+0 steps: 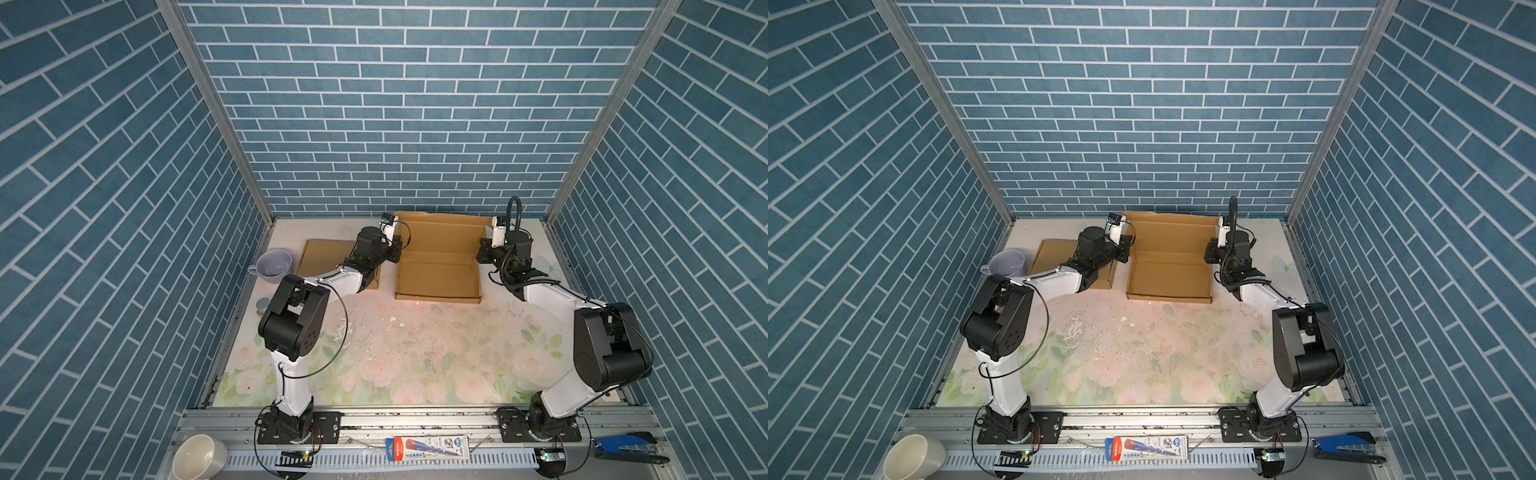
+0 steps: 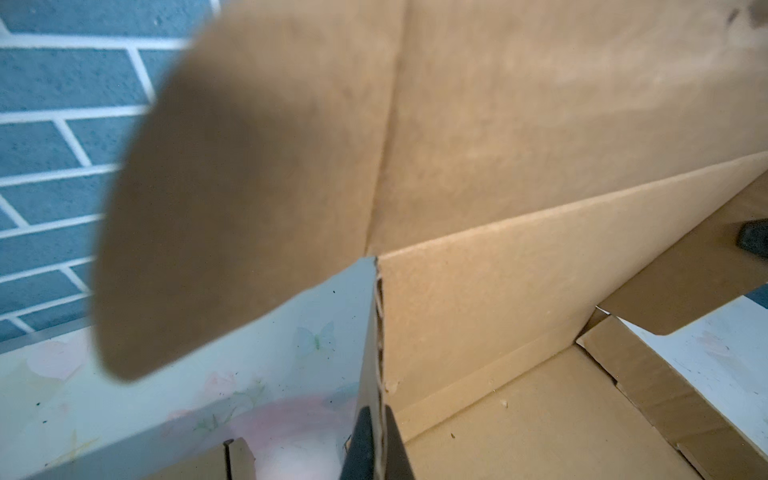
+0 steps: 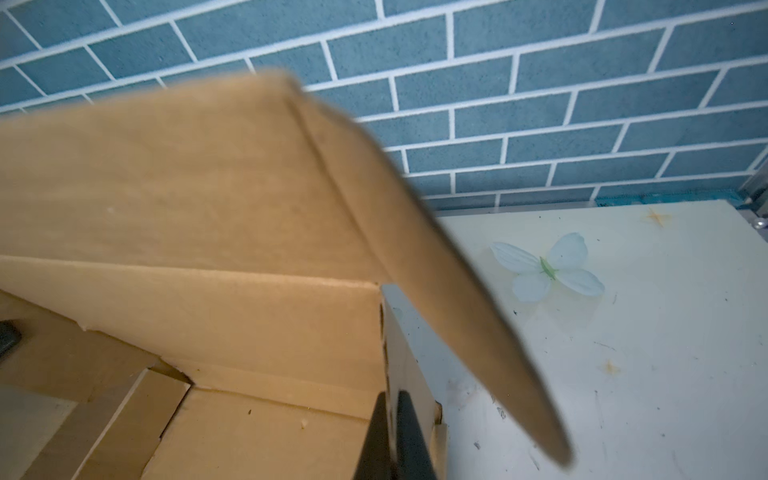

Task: Fold the paper box

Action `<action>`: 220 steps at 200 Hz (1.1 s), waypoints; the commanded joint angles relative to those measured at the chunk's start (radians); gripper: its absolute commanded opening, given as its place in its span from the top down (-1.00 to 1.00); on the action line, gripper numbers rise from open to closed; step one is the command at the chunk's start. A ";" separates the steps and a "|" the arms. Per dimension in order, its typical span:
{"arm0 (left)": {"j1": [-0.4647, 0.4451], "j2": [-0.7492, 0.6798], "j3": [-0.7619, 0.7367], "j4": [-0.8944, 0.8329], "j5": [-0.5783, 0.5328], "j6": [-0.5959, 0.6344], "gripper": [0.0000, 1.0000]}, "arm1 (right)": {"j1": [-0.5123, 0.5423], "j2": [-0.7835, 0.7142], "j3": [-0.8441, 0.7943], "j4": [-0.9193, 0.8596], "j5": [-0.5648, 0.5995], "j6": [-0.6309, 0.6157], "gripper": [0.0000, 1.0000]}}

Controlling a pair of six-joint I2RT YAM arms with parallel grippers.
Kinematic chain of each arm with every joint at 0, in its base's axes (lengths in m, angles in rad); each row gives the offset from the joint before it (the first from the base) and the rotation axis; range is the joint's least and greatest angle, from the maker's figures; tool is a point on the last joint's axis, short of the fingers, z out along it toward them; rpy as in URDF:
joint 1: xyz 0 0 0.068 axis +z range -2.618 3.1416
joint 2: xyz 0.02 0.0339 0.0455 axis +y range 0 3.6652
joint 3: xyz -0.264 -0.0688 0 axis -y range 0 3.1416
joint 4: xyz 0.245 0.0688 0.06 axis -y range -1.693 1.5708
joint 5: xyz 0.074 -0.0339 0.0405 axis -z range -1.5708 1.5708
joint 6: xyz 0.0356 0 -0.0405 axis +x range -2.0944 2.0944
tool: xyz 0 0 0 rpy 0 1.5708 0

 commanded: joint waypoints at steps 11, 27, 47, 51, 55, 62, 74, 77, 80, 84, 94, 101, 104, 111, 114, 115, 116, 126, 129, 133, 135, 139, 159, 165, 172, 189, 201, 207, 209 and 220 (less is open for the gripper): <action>-0.061 0.006 -0.049 0.080 0.029 -0.027 1.00 | 0.050 -0.036 -0.084 0.170 0.022 0.084 1.00; -0.071 0.004 -0.073 0.088 0.022 -0.027 1.00 | 0.061 -0.041 -0.121 0.209 0.052 0.108 1.00; -0.085 0.004 -0.099 0.098 0.018 -0.035 1.00 | 0.072 -0.047 -0.156 0.238 0.081 0.137 1.00; -0.087 0.004 -0.102 0.100 0.017 -0.037 1.00 | 0.074 -0.048 -0.163 0.243 0.085 0.145 1.00; -0.091 0.003 -0.106 0.100 0.015 -0.037 1.00 | 0.078 -0.048 -0.169 0.248 0.090 0.151 1.00; -0.098 0.004 -0.111 0.098 0.015 -0.035 1.00 | 0.081 -0.051 -0.181 0.256 0.102 0.160 1.00; -0.109 0.004 -0.119 0.097 0.009 -0.033 1.00 | 0.089 -0.054 -0.201 0.269 0.121 0.173 1.00; -0.112 0.004 -0.121 0.097 0.009 -0.031 1.00 | 0.091 -0.055 -0.205 0.271 0.124 0.175 1.00; -0.115 0.005 -0.123 0.097 0.006 -0.030 1.00 | 0.092 -0.055 -0.208 0.273 0.127 0.176 1.00; -0.119 0.006 -0.126 0.098 0.004 -0.030 1.00 | 0.094 -0.057 -0.214 0.273 0.132 0.179 1.00; -0.126 0.007 -0.132 0.099 0.000 -0.029 1.00 | 0.098 -0.060 -0.229 0.280 0.146 0.186 1.00; -0.131 0.008 -0.137 0.100 -0.004 -0.029 1.00 | 0.100 -0.064 -0.240 0.286 0.154 0.190 1.00; -0.133 0.007 -0.139 0.099 -0.005 -0.029 1.00 | 0.100 -0.065 -0.244 0.289 0.157 0.191 1.00; -0.138 0.007 -0.141 0.098 -0.007 -0.029 1.00 | 0.103 -0.069 -0.254 0.293 0.165 0.193 1.00; -0.140 0.008 -0.141 0.098 -0.009 -0.029 1.00 | 0.102 -0.069 -0.258 0.296 0.168 0.195 1.00; -0.140 0.008 -0.141 0.097 -0.008 -0.029 1.00 | 0.102 -0.070 -0.260 0.298 0.169 0.195 1.00; -0.141 0.008 -0.142 0.096 -0.008 -0.028 1.00 | 0.102 -0.070 -0.261 0.297 0.169 0.196 1.00; -0.149 0.011 -0.141 0.091 -0.009 -0.027 1.00 | 0.104 -0.074 -0.277 0.306 0.181 0.205 1.00; -0.152 0.012 -0.140 0.090 -0.011 -0.027 1.00 | 0.104 -0.075 -0.280 0.309 0.182 0.208 1.00; -0.155 0.013 -0.139 0.087 -0.013 -0.025 1.00 | 0.105 -0.075 -0.285 0.312 0.187 0.212 1.00; -0.157 0.013 -0.139 0.087 -0.014 -0.024 1.00 | 0.105 -0.076 -0.288 0.314 0.188 0.214 1.00; -0.161 0.014 -0.138 0.086 -0.016 -0.023 1.00 | 0.107 -0.078 -0.294 0.317 0.194 0.219 1.00; -0.178 0.016 -0.132 0.080 -0.025 -0.022 1.00 | 0.114 -0.088 -0.323 0.340 0.223 0.231 1.00; -0.183 0.015 -0.129 0.077 -0.028 -0.023 1.00 | 0.117 -0.091 -0.328 0.340 0.231 0.231 1.00; -0.189 0.015 -0.124 0.072 -0.028 -0.024 1.00 | 0.118 -0.095 -0.333 0.340 0.236 0.231 1.00; -0.203 0.021 -0.113 0.059 -0.027 -0.021 1.00 | 0.122 -0.102 -0.344 0.343 0.253 0.234 1.00; -0.209 0.025 -0.113 0.053 -0.027 -0.012 1.00 | 0.123 -0.105 -0.352 0.346 0.262 0.237 1.00; -0.212 0.027 -0.115 0.050 -0.028 -0.011 1.00 | 0.125 -0.107 -0.356 0.346 0.267 0.239 1.00; -0.213 0.027 -0.115 0.050 -0.028 -0.011 1.00 | 0.126 -0.107 -0.358 0.346 0.268 0.239 1.00; -0.213 0.027 -0.118 0.045 -0.026 -0.015 1.00 | 0.127 -0.110 -0.364 0.349 0.275 0.241 1.00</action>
